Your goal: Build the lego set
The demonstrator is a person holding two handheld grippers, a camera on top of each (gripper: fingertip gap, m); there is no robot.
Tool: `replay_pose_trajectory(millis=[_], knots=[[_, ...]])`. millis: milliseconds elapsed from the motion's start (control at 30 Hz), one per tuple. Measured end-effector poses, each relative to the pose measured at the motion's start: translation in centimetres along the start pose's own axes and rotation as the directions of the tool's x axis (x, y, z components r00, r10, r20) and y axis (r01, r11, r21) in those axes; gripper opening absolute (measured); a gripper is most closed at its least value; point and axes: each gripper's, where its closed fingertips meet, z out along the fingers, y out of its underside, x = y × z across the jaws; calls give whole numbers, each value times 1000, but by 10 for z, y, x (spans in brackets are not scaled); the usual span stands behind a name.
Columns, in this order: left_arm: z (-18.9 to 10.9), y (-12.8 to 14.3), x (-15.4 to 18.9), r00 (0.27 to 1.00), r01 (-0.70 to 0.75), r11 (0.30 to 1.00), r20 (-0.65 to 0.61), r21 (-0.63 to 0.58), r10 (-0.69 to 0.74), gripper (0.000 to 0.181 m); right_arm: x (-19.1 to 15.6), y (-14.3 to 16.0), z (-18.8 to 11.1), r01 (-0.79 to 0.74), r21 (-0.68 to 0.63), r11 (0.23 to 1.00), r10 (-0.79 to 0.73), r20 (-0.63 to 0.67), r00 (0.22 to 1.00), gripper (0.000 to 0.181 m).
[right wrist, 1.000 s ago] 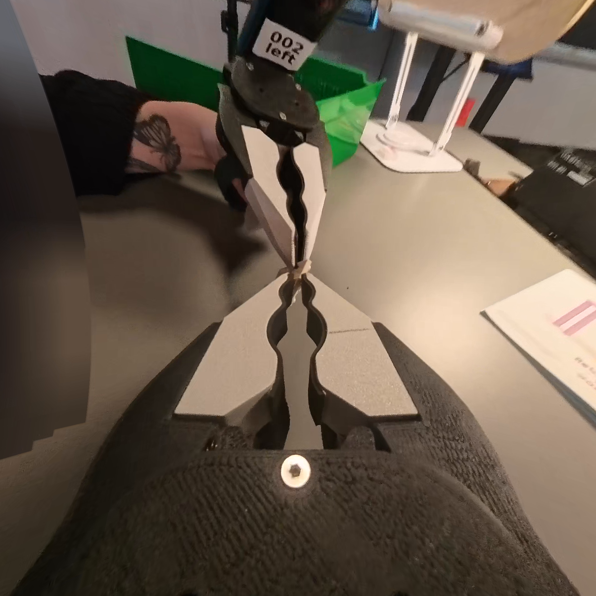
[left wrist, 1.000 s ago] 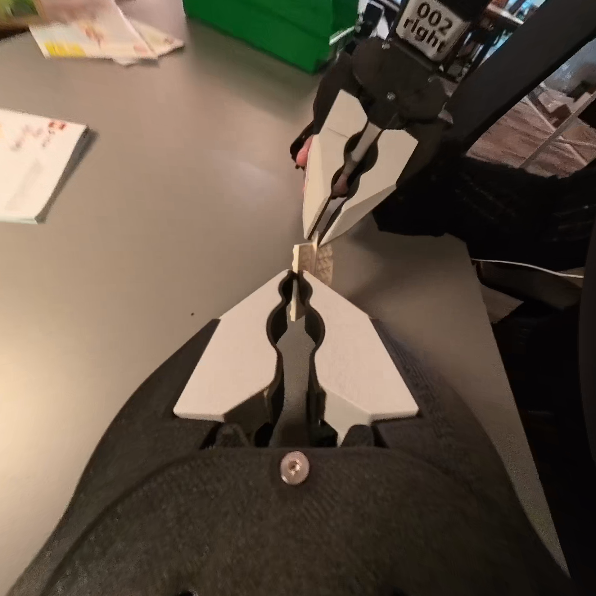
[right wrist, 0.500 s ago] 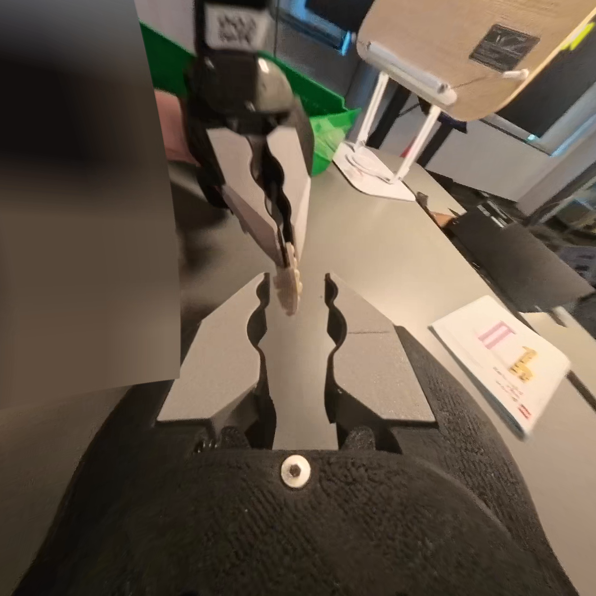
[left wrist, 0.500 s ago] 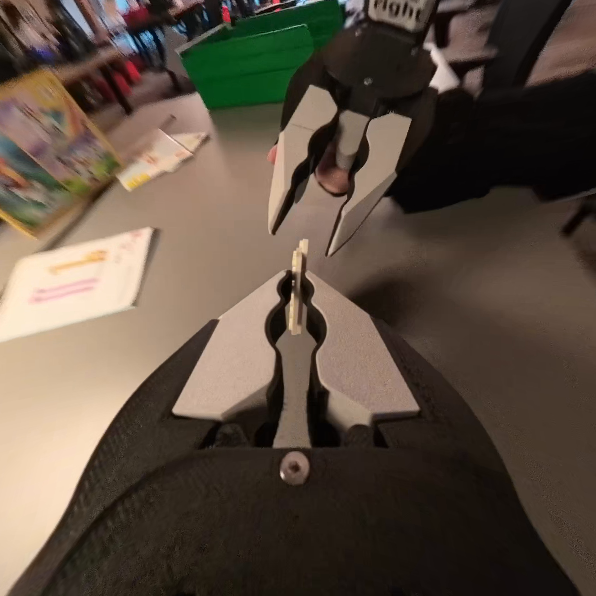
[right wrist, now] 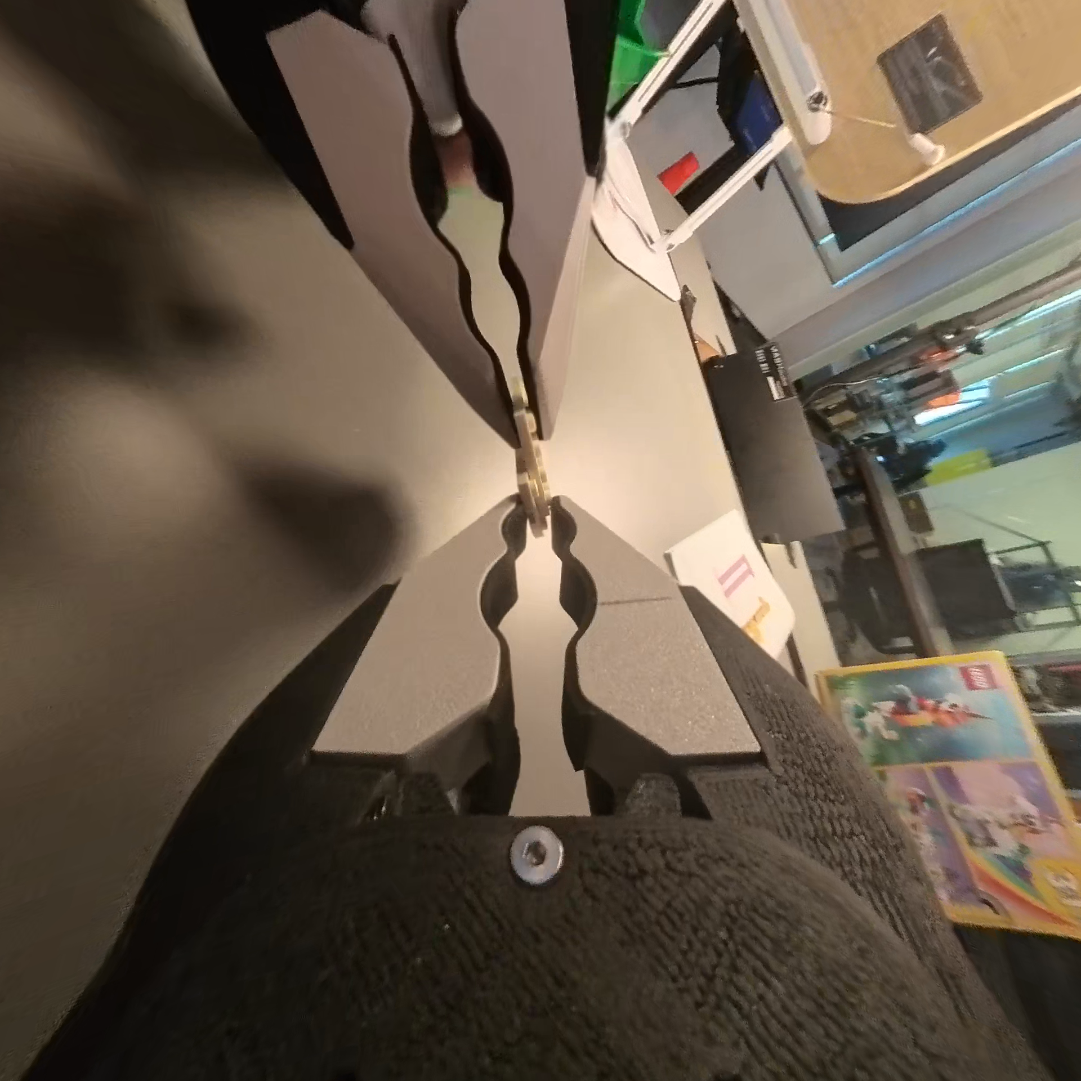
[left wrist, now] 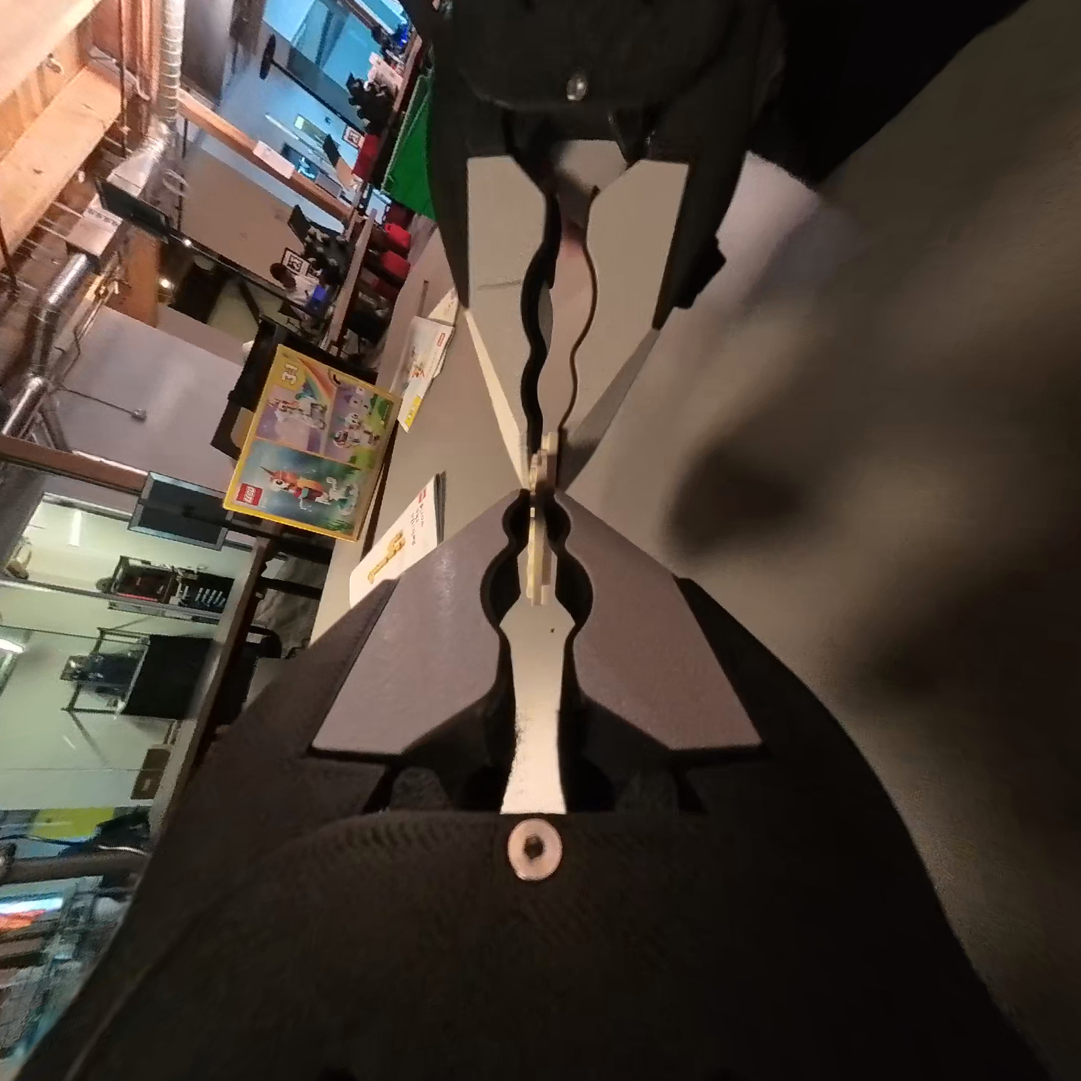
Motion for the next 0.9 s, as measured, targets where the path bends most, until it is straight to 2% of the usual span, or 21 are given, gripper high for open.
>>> replay_pose_trajectory(millis=[133, 267, 433, 567, 633, 733, 800, 833, 900], knots=[[-4, -2, -11, 982, 191, 981, -8, 27, -191, 4, 11, -6, 0, 123, -38, 992, -128, -137, 982, 6], [-9, -6, -19, 947, 322, 943, -22, 88, -322, 5, 19, -13, -4, 218, -63, 974, -227, -230, 946, 6], [-10, -11, -22, 899, 438, 889, -68, 133, -433, 4, 22, -16, -8, 298, -90, 950, -311, -283, 907, 6], [-12, -15, -22, 868, 496, 853, -115, 162, -483, 4, 21, -20, -10, 289, -55, 956, -293, -286, 912, 6], [-8, -9, -17, 906, 422, 901, -86, 99, -415, 5, 19, -13, -8, 281, -76, 957, -291, -257, 921, 6], [0, 2, -10, 975, 221, 975, 11, -8, -221, 7, 16, -3, -3, 302, -127, 945, -324, -229, 918, 5], [4, 7, -6, 996, 73, 994, 63, -83, -68, 25, 14, -1, 0, 316, -138, 939, -339, -214, 916, 5], [7, 9, -3, 998, 11, 993, 68, -114, -4, 26, 11, -1, 1, 326, -139, 935, -349, -203, 915, 5], [9, 12, -1, 992, -87, 985, 81, -146, 100, 9, 5, -2, 3, 343, -141, 929, -364, -181, 913, 6]])
